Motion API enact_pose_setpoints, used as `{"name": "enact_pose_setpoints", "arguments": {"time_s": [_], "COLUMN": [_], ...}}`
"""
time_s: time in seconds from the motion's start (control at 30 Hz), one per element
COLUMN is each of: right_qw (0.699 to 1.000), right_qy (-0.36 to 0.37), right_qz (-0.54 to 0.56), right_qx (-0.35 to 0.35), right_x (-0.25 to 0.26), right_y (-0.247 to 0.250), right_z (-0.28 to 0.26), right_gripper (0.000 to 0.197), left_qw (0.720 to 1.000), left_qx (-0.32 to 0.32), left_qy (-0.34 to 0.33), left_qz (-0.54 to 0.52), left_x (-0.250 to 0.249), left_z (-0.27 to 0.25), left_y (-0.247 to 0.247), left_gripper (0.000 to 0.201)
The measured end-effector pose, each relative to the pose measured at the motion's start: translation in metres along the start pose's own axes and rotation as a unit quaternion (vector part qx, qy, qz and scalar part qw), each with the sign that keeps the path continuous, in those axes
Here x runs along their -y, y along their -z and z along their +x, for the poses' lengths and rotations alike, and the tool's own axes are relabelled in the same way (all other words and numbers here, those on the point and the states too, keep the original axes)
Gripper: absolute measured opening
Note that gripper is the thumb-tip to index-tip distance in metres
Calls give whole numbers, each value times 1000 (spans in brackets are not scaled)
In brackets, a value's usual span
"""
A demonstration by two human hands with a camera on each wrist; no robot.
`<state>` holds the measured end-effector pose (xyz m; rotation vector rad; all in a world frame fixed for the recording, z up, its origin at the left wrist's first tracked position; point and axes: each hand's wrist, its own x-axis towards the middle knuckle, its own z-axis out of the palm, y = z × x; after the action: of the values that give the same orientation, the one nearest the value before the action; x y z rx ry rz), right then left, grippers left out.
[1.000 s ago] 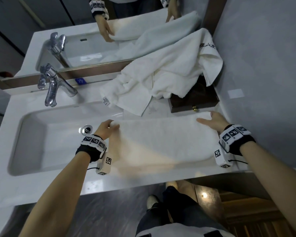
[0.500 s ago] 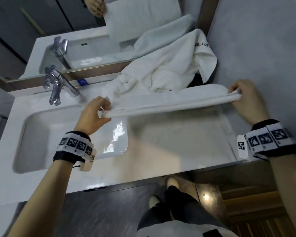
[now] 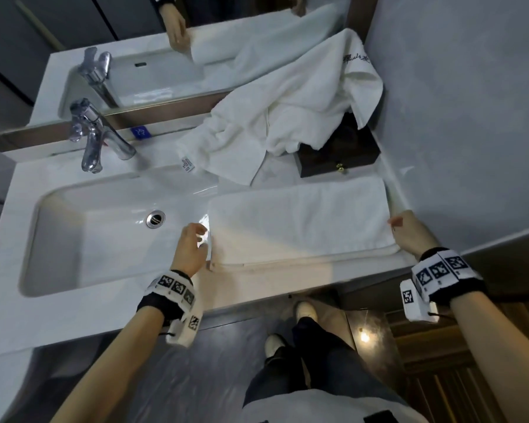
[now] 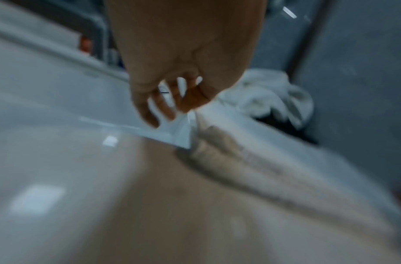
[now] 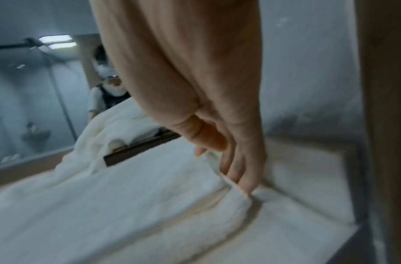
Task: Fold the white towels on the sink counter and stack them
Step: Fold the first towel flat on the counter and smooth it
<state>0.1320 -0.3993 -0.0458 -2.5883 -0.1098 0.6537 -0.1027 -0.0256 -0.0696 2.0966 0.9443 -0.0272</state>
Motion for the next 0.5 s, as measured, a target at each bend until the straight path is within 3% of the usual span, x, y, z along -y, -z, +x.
{"name": "enact_pose_setpoints", "arguments": {"time_s": [0.03,0.07,0.13,0.17,0.23,0.3,0.4,0.5], "right_qw": [999,998,997,996,996,997,992,994], "right_qy": [-18,-33,-66,-78,-75,-49,-8,3], "right_qz": [36,57,47,33,30,57,107,71], "right_qx": [-14,-19,10,29,41,10,-66,-79], "right_x": [5,9,16,18,19,21,25,28], "right_y": [0,-1,-6,-10,-13,-11,-2,-2], "right_z": [1,3,8,9,13,16,17,13], "right_gripper": [17,22,42,53,57,51,50,52], "left_qw": [995,984,973,974,977,980,976,981], "left_qx": [19,50,116,131,125,98,54,62], "left_qy": [81,143,187,183,166,135,86,100], "left_qz": [-57,-90,-64,-41,-38,-105,-194,-156], "left_x": [-6,-12,-27,-33,-34,-33,-31,-34], "left_z": [3,6,8,8,11,11,8,5], "left_y": [-2,-5,-7,-9,-11,-9,-5,-6], "left_gripper": [33,48,60,55,52,46,22,37]}}
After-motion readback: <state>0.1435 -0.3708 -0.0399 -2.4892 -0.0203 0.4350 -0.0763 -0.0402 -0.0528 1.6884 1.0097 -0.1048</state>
